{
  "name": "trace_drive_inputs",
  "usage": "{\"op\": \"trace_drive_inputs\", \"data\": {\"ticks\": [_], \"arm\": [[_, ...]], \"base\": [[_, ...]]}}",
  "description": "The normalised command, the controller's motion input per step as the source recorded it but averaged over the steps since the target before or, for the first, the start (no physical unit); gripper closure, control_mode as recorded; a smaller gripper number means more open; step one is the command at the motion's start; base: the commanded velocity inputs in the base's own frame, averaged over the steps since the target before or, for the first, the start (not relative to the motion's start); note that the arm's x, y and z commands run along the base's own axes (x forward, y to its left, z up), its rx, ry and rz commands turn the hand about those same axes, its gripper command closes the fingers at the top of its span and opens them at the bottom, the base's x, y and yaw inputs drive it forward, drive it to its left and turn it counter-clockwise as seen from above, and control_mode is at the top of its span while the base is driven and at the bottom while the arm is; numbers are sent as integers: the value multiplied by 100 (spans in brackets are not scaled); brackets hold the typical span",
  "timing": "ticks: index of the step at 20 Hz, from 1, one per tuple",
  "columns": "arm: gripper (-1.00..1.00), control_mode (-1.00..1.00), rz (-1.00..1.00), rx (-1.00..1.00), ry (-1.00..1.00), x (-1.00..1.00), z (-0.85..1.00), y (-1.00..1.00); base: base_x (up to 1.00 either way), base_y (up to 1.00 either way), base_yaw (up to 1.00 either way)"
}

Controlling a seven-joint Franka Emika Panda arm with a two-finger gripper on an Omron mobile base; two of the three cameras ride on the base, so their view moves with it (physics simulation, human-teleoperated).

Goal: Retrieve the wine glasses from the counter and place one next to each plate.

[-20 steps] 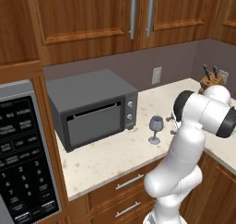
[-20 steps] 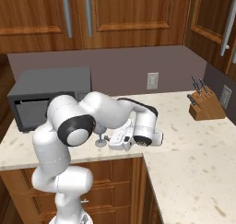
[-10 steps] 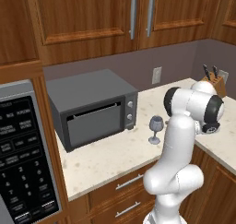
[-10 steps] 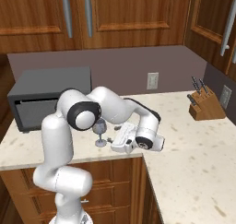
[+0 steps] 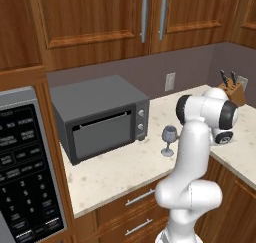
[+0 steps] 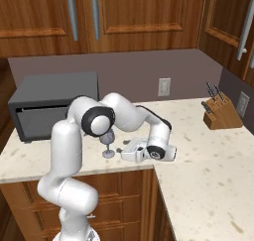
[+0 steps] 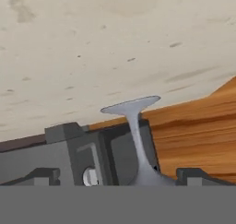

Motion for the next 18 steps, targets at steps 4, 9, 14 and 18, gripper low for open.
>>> {"op": "trace_drive_inputs", "data": {"ticks": [4,9,14,18], "arm": [[-100,-100,0,-3,-2,8,-8,26],[-100,-100,0,-2,-2,11,-10,21],[-100,-100,0,0,0,8,-17,6],[-100,-100,0,0,0,0,-7,1]], "base": [[0,0,0],[0,0,0],[0,0,0],[0,0,0]]}}
